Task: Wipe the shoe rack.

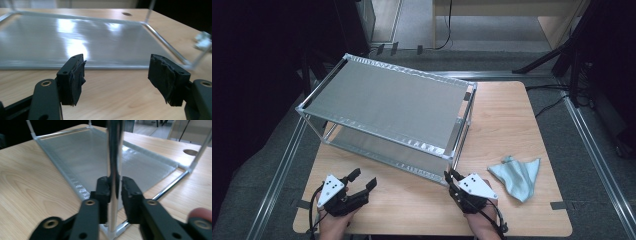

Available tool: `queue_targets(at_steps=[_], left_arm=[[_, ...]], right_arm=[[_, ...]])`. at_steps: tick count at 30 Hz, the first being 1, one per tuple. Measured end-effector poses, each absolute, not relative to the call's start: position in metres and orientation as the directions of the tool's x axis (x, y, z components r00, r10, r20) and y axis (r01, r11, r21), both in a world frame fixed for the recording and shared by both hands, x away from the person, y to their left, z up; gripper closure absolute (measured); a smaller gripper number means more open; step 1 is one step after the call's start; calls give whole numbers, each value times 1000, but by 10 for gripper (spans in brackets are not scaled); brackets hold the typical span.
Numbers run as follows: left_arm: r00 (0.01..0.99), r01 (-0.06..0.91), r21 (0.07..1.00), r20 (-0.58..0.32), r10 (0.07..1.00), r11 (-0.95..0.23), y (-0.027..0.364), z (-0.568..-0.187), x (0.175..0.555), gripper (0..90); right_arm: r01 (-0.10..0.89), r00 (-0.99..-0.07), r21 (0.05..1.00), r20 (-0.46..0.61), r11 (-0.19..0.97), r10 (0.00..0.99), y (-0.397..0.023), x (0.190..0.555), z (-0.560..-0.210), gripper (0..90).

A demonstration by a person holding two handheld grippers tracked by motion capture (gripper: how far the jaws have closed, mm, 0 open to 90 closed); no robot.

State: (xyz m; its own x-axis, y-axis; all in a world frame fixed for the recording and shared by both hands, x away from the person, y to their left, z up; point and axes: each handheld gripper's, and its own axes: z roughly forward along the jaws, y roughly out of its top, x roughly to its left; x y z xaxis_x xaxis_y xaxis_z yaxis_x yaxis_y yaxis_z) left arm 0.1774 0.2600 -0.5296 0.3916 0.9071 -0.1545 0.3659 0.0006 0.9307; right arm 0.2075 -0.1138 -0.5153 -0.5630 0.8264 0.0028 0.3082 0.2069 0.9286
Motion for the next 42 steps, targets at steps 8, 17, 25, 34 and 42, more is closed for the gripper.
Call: queue_targets(at_steps=[8, 17, 25, 34, 42], left_arm=[[238, 362, 931, -130, 963, 36, 288, -529, 185, 302], [29, 418, 902, -134, 991, 110, 305, -527, 230, 366], [40, 393, 920, -26, 999, 9, 307, -520, 252, 790], [182, 419, 906, -15, 983, -64, 296, -519, 192, 808], [291, 388, 919, -52, 955, -68, 287, -521, 162, 589]], right_arm=[[330, -470, 931, 21, 154, 882, -176, 229, -514, 811], [351, -416, 931, 61, 99, 907, -207, 237, -515, 803], [372, -402, 924, 73, 90, 913, -216, 239, -512, 802], [386, -347, 921, 92, 53, 933, -230, 259, -511, 804], [379, -302, 922, 39, 83, 952, -239, 264, -510, 815]])
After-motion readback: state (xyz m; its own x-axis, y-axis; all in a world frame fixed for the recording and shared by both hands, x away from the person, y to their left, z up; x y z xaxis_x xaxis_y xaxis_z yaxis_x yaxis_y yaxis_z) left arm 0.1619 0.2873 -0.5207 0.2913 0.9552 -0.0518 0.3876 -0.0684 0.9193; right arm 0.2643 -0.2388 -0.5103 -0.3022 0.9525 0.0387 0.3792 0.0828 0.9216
